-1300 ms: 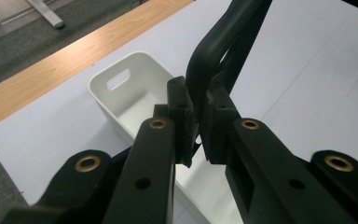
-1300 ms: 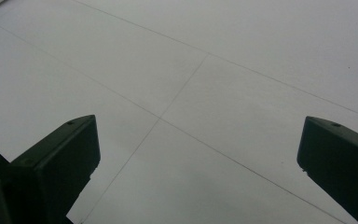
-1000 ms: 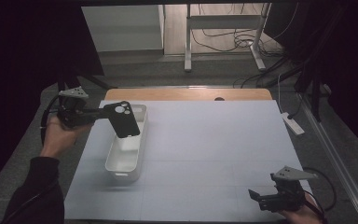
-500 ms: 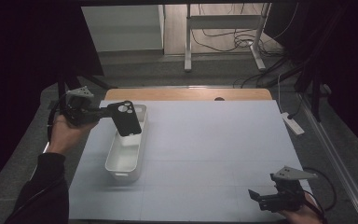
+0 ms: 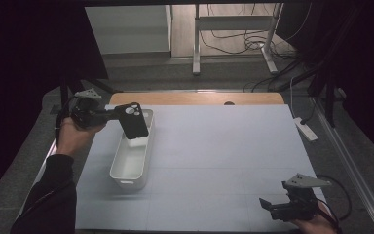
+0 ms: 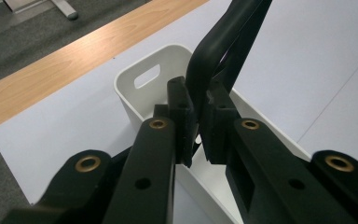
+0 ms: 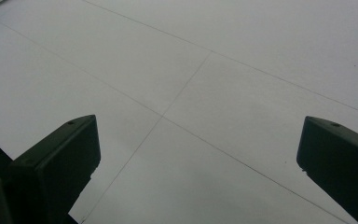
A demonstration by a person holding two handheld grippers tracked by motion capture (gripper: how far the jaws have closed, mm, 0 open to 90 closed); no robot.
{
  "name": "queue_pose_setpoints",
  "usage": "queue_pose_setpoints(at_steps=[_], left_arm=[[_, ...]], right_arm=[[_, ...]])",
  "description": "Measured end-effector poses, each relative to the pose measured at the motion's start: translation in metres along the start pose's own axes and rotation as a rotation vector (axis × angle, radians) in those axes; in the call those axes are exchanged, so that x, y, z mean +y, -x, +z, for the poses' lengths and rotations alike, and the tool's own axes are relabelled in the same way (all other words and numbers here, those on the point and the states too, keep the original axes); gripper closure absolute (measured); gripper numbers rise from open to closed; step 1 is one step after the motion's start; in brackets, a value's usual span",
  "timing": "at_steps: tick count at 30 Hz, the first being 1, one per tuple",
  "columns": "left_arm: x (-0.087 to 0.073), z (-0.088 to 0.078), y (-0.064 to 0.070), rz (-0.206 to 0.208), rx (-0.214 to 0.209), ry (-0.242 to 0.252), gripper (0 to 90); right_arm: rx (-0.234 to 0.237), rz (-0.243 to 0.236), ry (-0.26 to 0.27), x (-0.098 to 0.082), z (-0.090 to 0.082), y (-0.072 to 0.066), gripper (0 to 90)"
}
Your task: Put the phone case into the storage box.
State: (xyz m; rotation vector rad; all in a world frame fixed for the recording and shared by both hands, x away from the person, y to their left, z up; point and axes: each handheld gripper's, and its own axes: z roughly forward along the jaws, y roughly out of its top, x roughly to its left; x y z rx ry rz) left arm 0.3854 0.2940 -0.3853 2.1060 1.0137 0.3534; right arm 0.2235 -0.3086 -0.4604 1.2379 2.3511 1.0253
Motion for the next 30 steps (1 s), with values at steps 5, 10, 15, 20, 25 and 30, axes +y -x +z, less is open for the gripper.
queue_pose_setpoints(at_steps=[5, 10, 15, 20, 25, 30], left_arm=[[0.002, 0.005, -0.002, 0.001, 0.003, -0.001, 83.3], [0.004, 0.014, -0.006, 0.003, 0.013, -0.009, 83.3], [0.005, 0.021, -0.010, 0.008, 0.018, -0.012, 83.3], [0.006, 0.027, -0.014, 0.005, 0.023, -0.011, 83.3], [0.007, 0.034, -0.018, 0.004, 0.028, -0.015, 83.3], [0.008, 0.041, -0.021, 0.006, 0.031, -0.017, 83.3]], right_arm=[[0.001, -0.003, -0.002, 0.000, 0.000, 0.000, 0.0], [0.002, -0.002, -0.002, 0.000, 0.000, 0.000, 0.0], [0.003, -0.003, -0.003, 0.000, 0.000, 0.000, 0.0], [0.003, -0.005, -0.003, 0.000, 0.000, 0.000, 0.0], [0.003, -0.004, -0.003, 0.000, 0.000, 0.000, 0.0], [0.005, -0.003, -0.002, 0.000, 0.000, 0.000, 0.0]])
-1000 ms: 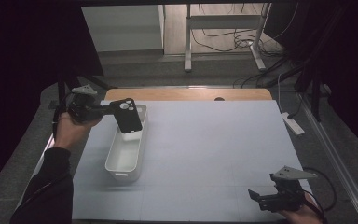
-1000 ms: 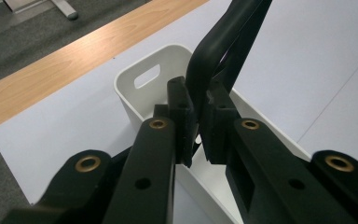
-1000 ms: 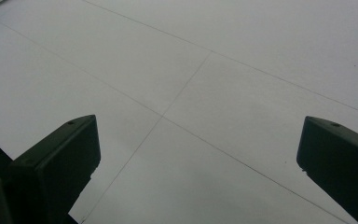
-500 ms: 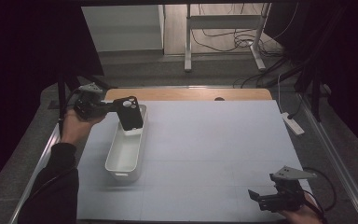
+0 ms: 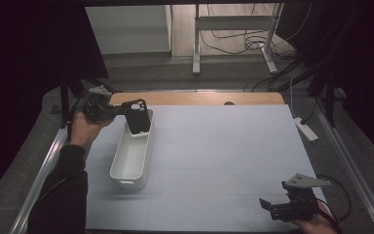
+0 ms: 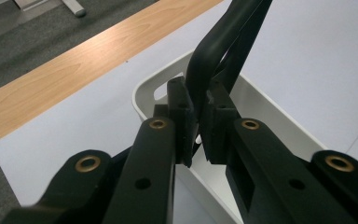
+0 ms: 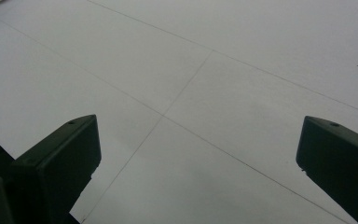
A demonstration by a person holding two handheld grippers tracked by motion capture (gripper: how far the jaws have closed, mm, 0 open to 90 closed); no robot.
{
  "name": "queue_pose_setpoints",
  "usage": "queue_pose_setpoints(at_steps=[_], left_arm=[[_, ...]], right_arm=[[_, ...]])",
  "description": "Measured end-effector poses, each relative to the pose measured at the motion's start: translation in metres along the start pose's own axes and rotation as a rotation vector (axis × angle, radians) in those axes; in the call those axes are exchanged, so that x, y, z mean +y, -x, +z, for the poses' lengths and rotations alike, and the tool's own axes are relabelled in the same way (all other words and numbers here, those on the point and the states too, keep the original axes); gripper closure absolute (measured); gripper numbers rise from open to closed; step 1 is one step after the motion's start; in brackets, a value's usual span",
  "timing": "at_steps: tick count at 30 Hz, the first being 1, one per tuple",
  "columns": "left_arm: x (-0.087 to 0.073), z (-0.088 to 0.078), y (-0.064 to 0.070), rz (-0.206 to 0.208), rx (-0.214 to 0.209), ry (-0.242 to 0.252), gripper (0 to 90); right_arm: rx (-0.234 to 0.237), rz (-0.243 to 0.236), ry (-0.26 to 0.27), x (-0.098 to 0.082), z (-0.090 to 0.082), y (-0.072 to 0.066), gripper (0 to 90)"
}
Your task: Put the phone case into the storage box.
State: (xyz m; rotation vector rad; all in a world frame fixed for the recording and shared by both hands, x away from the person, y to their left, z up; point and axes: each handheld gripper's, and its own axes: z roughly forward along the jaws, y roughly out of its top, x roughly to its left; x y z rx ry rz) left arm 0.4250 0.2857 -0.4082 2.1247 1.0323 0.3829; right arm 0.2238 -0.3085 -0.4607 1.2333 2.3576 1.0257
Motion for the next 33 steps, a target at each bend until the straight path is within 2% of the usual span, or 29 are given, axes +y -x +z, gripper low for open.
queue_pose_setpoints(at_steps=[21, 33], left_arm=[[0.009, 0.022, -0.005, 0.021, 0.023, -0.004, 83.2], [0.007, 0.028, -0.011, 0.024, 0.050, 0.016, 83.3]], right_arm=[[0.007, -0.006, 0.001, 0.000, 0.000, 0.000, 0.1], [0.009, 0.000, 0.001, 0.000, 0.000, 0.000, 0.1]])
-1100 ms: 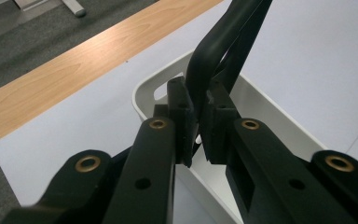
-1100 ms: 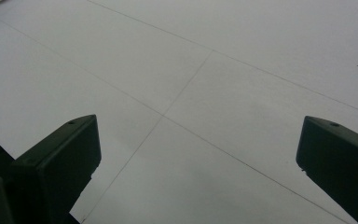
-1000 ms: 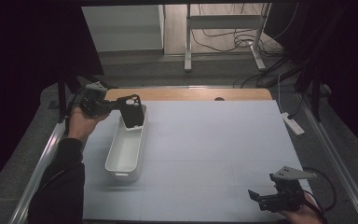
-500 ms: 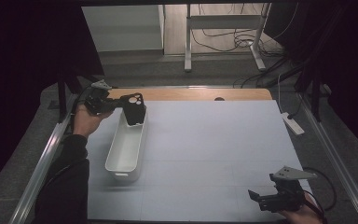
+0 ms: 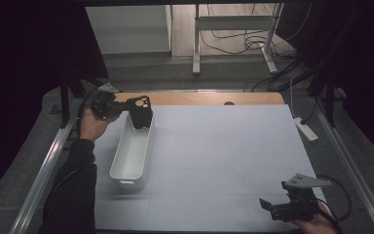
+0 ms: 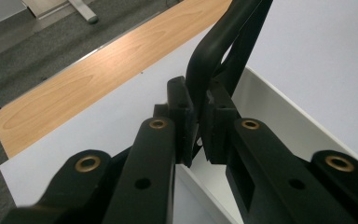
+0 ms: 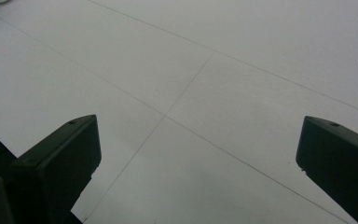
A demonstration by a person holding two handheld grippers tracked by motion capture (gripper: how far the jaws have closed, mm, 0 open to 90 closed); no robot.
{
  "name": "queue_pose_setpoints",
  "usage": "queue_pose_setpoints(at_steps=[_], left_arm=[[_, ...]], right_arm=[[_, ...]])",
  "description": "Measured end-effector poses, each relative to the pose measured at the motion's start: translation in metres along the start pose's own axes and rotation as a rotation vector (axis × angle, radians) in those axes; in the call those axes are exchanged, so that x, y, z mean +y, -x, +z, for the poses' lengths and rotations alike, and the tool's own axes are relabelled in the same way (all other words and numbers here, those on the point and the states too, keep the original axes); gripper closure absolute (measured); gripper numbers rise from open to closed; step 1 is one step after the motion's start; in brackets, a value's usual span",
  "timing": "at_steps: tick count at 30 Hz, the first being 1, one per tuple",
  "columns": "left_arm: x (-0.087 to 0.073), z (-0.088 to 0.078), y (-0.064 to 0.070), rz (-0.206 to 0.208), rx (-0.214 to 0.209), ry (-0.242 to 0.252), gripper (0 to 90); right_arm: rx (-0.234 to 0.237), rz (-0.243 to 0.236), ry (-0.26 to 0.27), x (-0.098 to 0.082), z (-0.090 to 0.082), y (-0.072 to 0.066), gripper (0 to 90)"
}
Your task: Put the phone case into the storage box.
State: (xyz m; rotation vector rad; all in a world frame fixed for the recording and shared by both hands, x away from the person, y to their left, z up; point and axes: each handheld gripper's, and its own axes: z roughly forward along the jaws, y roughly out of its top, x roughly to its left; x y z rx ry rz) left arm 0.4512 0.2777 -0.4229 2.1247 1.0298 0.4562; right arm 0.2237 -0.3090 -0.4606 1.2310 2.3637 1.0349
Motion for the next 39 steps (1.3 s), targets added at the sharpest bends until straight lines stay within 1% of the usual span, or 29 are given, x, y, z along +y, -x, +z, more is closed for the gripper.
queue_pose_setpoints(at_steps=[6, 9, 13, 17, 18, 21, 23, 24, 25, 27, 36, 39], left_arm=[[-0.002, 0.005, -0.002, 0.020, 0.016, 0.006, 83.2], [-0.004, 0.007, -0.003, 0.023, 0.017, 0.024, 83.1], [-0.006, 0.008, -0.006, 0.022, 0.019, 0.034, 82.8], [-0.007, 0.009, -0.008, 0.012, 0.022, 0.043, 81.6], [-0.007, 0.010, -0.008, 0.007, 0.036, 0.048, 81.2], [-0.007, 0.011, -0.008, -0.007, 0.050, 0.051, 79.9], [-0.007, 0.012, -0.008, -0.012, 0.049, 0.052, 79.4], [-0.007, 0.012, -0.008, -0.015, 0.057, 0.053, 79.0], [-0.007, 0.012, -0.008, -0.015, 0.057, 0.053, 78.5], [-0.007, 0.013, -0.009, -0.031, 0.063, 0.053, 77.4], [-0.010, 0.014, -0.010, -0.071, 0.058, 0.052, 73.1], [-0.011, 0.013, -0.010, -0.097, 0.049, 0.058, 69.7]], right_arm=[[0.002, 0.000, -0.001, 0.000, 0.000, 0.000, 0.2], [0.003, 0.000, 0.001, 0.000, 0.000, 0.000, 0.2], [0.005, 0.000, 0.000, 0.000, 0.000, 0.001, 0.2], [0.006, 0.000, 0.001, 0.000, 0.000, 0.001, 0.2], [0.007, 0.000, 0.001, 0.000, 0.000, 0.001, 0.2], [0.007, 0.000, 0.002, 0.000, 0.000, 0.001, 0.2], [0.008, 0.000, 0.002, 0.000, 0.000, 0.001, 0.2], [0.007, 0.000, 0.002, 0.000, 0.000, 0.001, 0.2], [0.007, 0.000, 0.002, 0.000, 0.000, 0.001, 0.2], [0.009, 0.000, 0.002, 0.000, 0.000, 0.001, 0.2], [0.009, 0.000, 0.003, 0.000, 0.000, 0.001, 0.2], [0.008, 0.001, 0.004, 0.000, -0.001, 0.001, 0.2]])
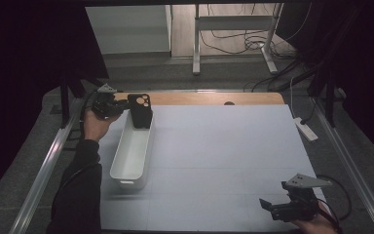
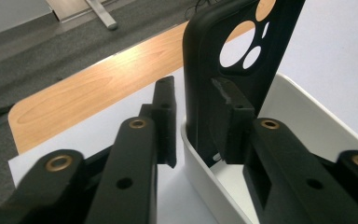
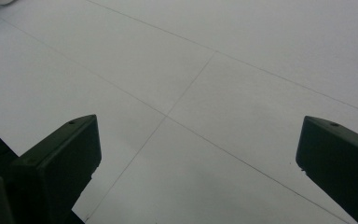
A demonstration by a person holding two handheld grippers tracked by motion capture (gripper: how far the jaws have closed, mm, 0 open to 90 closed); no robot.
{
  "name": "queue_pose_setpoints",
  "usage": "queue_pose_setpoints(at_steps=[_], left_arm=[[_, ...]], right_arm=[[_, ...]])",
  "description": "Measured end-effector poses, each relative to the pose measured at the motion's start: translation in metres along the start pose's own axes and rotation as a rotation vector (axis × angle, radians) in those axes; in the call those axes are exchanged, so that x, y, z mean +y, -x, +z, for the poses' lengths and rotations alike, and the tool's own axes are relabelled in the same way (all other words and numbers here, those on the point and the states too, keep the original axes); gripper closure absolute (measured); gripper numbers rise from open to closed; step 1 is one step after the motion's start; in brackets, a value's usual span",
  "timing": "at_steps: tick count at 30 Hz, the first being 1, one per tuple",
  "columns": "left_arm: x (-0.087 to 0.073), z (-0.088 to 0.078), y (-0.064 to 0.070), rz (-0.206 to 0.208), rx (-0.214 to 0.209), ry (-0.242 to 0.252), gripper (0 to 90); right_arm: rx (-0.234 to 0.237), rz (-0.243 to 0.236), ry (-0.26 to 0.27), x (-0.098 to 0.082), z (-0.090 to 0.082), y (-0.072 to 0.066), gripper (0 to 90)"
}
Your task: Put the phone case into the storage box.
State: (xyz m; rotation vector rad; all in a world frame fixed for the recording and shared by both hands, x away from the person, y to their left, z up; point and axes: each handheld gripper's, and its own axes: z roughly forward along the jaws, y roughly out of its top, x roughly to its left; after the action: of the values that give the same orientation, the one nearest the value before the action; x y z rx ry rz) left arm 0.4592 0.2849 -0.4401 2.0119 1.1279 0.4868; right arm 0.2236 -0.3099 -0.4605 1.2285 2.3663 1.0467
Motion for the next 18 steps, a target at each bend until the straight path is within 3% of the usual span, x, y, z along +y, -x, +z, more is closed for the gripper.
queue_pose_setpoints(at_steps=[8, 18], left_arm=[[-0.004, -0.005, 0.002, -0.069, -0.057, -0.005, 56.0], [-0.006, -0.011, 0.009, -0.095, -0.080, -0.014, 45.8]], right_arm=[[0.000, 0.000, 0.004, 0.000, 0.000, 0.000, 0.1], [-0.002, 0.000, 0.004, 0.000, 0.000, 0.000, 0.1]])
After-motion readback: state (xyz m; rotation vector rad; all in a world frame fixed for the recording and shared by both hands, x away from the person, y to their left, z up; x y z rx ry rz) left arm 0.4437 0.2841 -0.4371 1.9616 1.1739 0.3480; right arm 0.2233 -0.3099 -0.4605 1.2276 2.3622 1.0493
